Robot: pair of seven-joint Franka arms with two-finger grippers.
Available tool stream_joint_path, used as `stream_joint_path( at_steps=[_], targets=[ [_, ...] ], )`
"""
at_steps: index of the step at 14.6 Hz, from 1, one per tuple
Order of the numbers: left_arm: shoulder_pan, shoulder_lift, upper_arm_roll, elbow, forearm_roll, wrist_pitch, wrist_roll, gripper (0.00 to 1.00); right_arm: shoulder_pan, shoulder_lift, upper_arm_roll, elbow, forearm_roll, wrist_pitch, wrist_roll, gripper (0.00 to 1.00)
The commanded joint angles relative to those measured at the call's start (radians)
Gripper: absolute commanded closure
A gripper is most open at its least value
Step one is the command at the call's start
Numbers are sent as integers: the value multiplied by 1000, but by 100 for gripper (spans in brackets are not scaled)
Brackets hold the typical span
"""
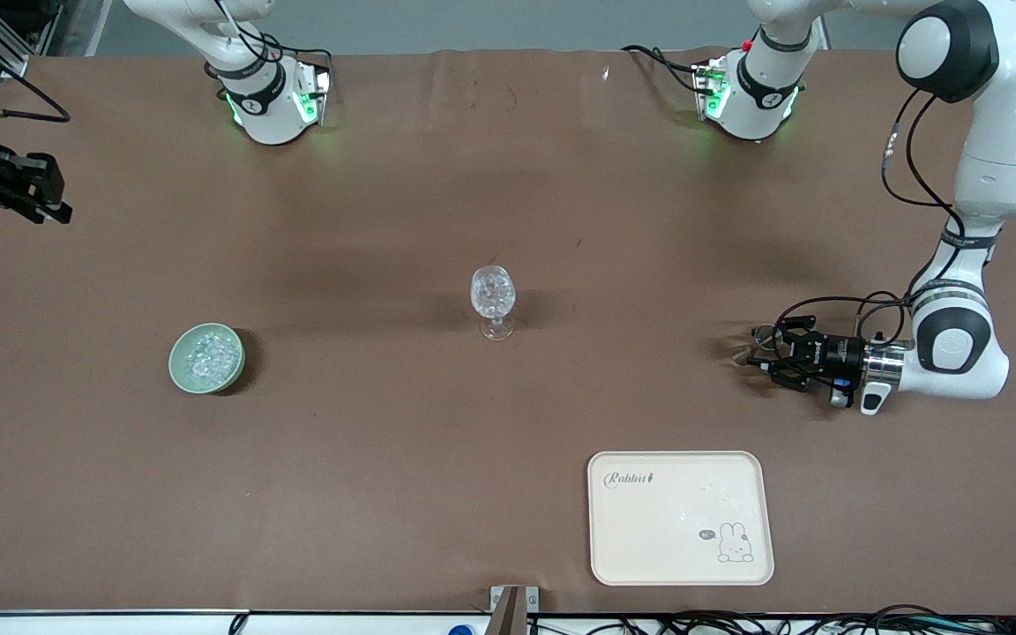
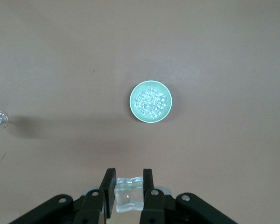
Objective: Pour wine and add ice with both arms
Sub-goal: 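Lift the ice cube with the right gripper while the left gripper lifts the jigger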
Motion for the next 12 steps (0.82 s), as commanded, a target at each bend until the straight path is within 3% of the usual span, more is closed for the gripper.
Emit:
stream_joint_path(
  at_steps=[1, 4, 7, 8, 12],
  targets=[
    [2, -2, 0, -4, -22, -4, 19, 54, -3, 45, -1, 44, 1, -26, -35, 96],
    [2, -2, 0, -4, -22, -6, 19, 67, 3, 90, -1, 98, 5, -48, -36, 96],
    [0, -3, 0, 2, -23, -6, 2, 95, -1, 88, -1, 81, 10, -46, -38, 95],
    [-4, -6, -1, 5, -31, -6, -12, 99, -1, 87, 1, 62, 10, -35, -38, 95],
    [-9, -17, -40, 30, -46, -6, -49, 99, -1, 87, 1, 55, 15, -29, -39, 96]
  ],
)
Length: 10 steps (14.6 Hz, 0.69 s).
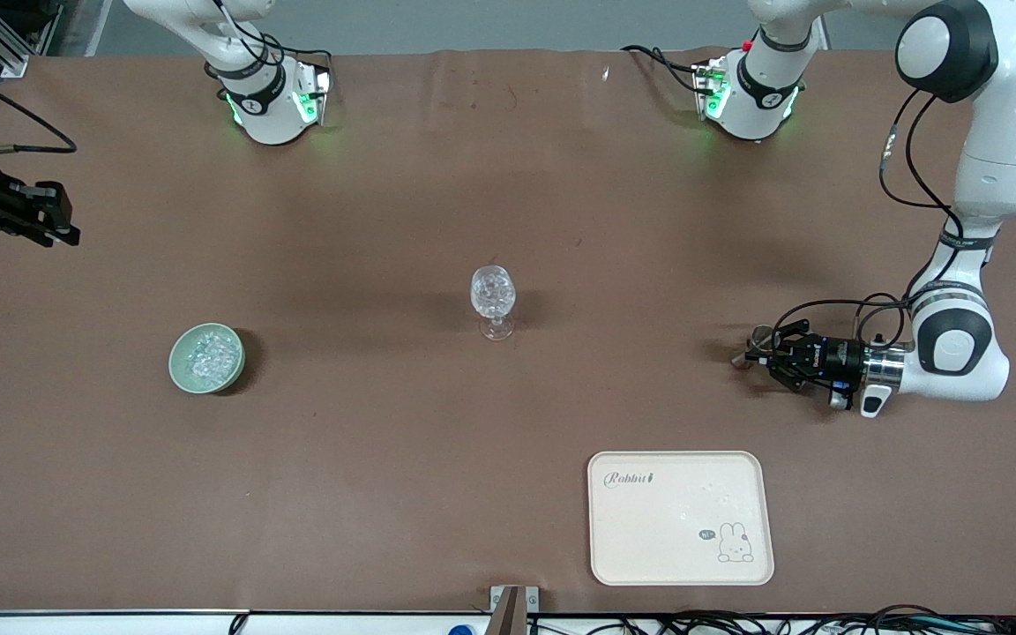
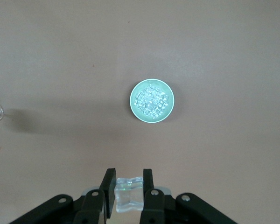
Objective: Pour wine and add ice with both arms
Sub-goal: 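Carry the silver jigger with the left gripper to the wine glass rim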
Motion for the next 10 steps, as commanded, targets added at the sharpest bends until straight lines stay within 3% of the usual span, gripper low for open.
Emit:
stream_joint_path(
  at_steps=[1, 10],
  targets=[
    [-5, -18, -30, 12, -21, -2, -41, 99, -2, -7, 1, -6, 14, -2, -12, 96],
    [-23, -59, -154, 33, -65, 22, -210, 99, -3, -7, 1, -11, 17, 6, -12, 96]
  ],
)
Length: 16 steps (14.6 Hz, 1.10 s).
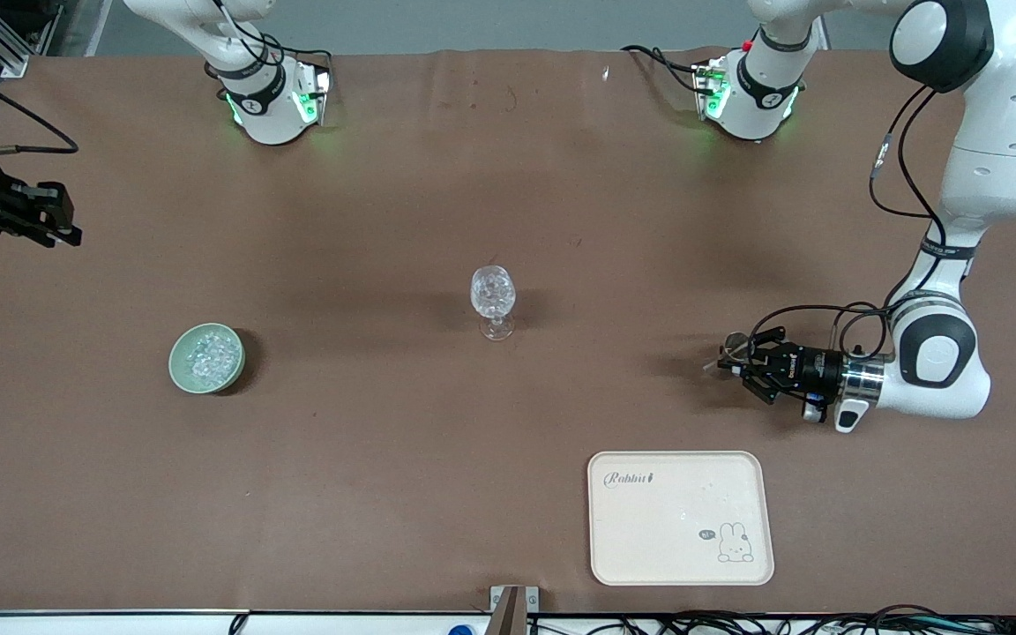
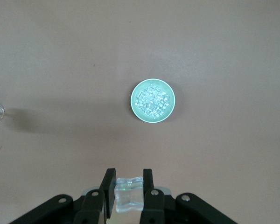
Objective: Pour wine and add ice with both arms
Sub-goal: 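Carry the silver jigger with the left gripper to the wine glass rim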
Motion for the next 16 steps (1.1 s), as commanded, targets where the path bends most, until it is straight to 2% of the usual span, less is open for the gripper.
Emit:
stream_joint_path(
  at_steps=[1, 4, 13, 16],
  targets=[
    [-27, -52, -33, -14, -22, 38, -86, 99, -3, -7, 0, -10, 15, 7, -10, 96],
    [-44, -81, -100, -27, -21, 113, -130, 99, -5, -7, 0, -10, 19, 7, -10, 95],
    [-280, -233, -108, -93, -19, 323, -405, 99, -6, -7, -2, -8, 19, 6, -10, 95],
    [-345, -282, -104, -103, -4, 357, -494, 99, -6, -7, -2, -7, 19, 6, -10, 95]
  ],
)
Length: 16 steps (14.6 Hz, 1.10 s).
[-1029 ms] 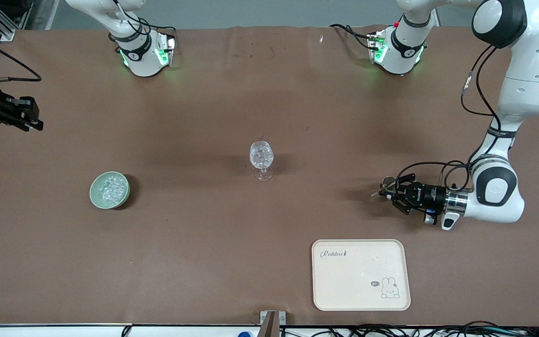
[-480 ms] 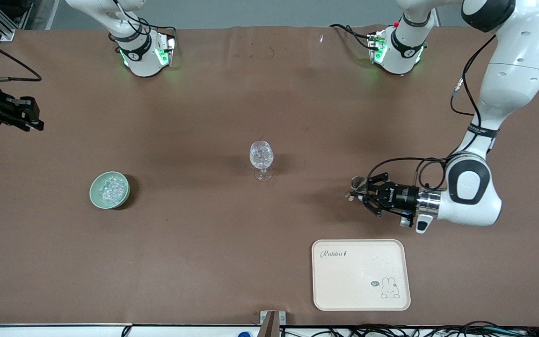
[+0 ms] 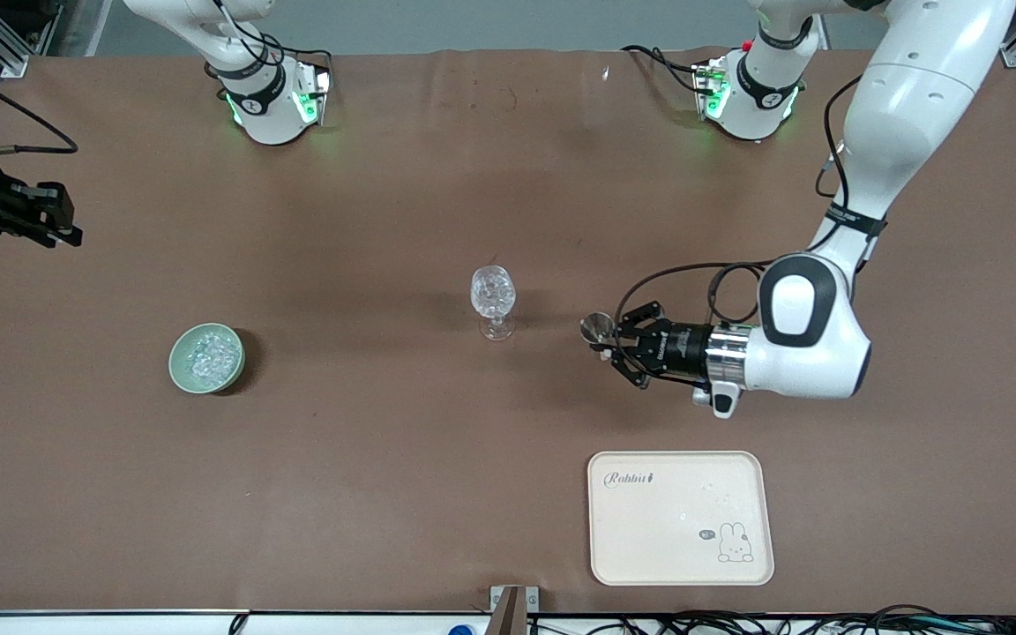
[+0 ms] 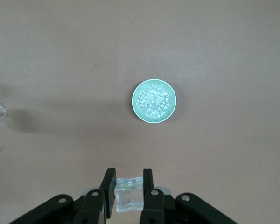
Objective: Pour wine and add ice with both arms
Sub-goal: 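Carry the silver jigger with the left gripper to the wine glass rim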
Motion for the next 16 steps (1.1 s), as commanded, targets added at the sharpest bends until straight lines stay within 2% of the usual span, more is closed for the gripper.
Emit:
stream_joint_path(
  at_steps=[1, 5, 13, 16],
  targets=[
    [-49, -80, 13, -48, 3, 33, -75, 99, -8, -7, -1, -6, 12, 4, -10, 95],
    [-120, -109, 12, -42, 104, 60, -181, 99, -8, -7, -3, -5, 12, 7, -10, 95],
    [-244, -112, 10, 9, 402, 108, -458, 99, -9, -7, -3, -3, 12, 4, -10, 95],
    [-269, -102, 9, 29, 457, 114, -524, 99, -9, -7, -4, -3, 12, 4, -10, 95]
  ],
)
